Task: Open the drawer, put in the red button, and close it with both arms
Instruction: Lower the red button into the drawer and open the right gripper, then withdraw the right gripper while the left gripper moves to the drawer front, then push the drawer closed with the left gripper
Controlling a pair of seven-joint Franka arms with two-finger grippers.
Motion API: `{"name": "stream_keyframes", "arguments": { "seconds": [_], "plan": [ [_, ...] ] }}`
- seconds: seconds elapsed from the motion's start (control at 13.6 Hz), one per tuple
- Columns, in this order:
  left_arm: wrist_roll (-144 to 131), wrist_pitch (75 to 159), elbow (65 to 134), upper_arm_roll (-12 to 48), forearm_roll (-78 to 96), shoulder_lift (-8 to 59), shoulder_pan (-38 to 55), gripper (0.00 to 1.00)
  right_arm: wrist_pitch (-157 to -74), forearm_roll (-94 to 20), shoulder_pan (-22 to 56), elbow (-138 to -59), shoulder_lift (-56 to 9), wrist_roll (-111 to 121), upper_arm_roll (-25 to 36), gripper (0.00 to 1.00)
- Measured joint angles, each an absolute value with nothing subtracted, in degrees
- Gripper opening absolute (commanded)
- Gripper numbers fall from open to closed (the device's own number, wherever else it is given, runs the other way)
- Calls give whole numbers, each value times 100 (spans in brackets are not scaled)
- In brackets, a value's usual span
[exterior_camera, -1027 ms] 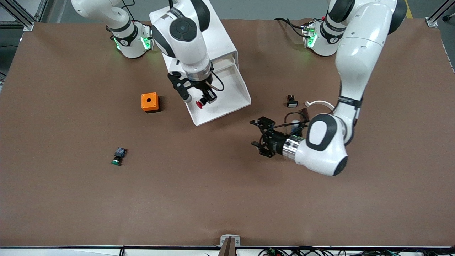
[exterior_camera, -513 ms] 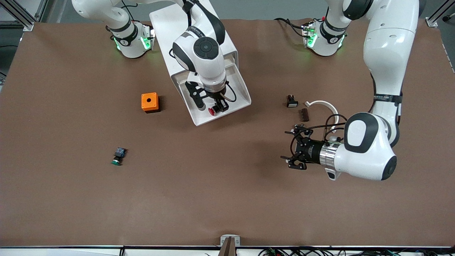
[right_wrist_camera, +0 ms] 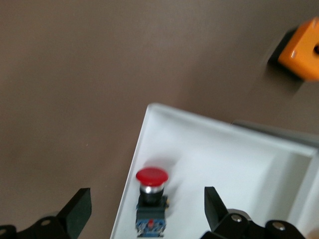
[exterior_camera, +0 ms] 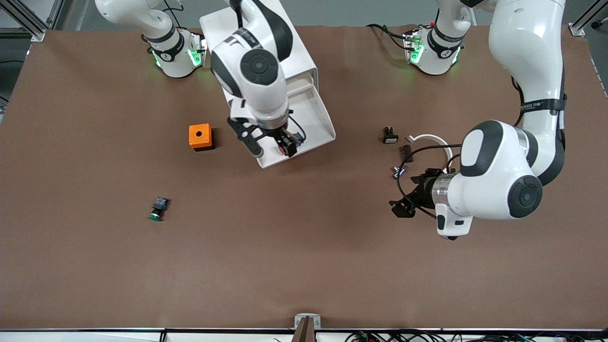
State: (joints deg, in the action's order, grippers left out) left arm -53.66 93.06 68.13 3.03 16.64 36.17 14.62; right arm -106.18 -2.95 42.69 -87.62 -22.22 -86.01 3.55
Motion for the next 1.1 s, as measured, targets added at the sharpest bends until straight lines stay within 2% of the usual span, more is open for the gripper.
{"name": "stream_keyframes", "arguments": {
  "seconds": [0.29,0.81,1.1],
  "plan": [
    [-4291,9494,6893,444,826,3591,1826,100,-9922,-282,3300,-8601,-2009,-6188,415,100],
    [-4382,10876,7369,536,648,4046,2942,100,-9190,-238,1256,-8606,-1440,-1746,449,100],
    [-5223,11616,7717,561,648,4250,3582,100,-8823,-238,360,-8607,-1201,-284,441,100]
  ]
}}
